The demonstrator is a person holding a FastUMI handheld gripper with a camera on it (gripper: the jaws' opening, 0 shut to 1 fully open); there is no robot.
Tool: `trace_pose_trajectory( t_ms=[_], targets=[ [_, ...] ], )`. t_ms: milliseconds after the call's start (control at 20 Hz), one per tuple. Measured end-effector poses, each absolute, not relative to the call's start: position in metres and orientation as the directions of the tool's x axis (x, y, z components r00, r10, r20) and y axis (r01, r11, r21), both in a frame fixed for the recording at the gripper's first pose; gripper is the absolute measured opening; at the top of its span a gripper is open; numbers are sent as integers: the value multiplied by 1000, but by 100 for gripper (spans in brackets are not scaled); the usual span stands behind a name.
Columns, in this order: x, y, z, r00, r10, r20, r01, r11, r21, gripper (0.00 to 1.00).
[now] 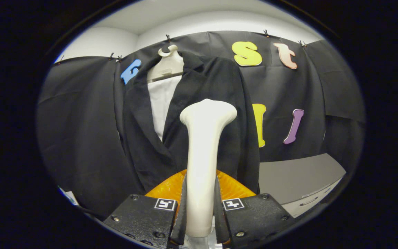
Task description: Iron the clothes twice with a garment steamer, once on the left side and once on the right side.
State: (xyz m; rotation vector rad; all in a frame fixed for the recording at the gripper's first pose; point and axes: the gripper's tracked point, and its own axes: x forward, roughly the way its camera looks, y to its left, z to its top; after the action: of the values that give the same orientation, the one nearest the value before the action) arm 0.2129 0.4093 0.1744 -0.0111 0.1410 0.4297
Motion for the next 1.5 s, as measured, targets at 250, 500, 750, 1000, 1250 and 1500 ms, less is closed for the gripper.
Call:
trace_pose_trajectory(
  t_ms=[250, 500, 750, 1000, 1250, 1500],
  targets=[
    [211, 405, 141, 893, 409, -188, -415, 910, 10, 36],
    [211, 408, 111, 882, 409, -235, -418, 909, 13, 36],
    [209, 405, 80, 875, 397, -277, -410, 912, 10, 36],
    [211, 405, 51, 863, 386, -326, -409, 913, 0, 36],
    [201, 399, 16, 845, 383, -373, -413, 911, 1, 36],
    [198, 401, -17, 827, 382, -413, -421, 907, -3, 36]
  ],
)
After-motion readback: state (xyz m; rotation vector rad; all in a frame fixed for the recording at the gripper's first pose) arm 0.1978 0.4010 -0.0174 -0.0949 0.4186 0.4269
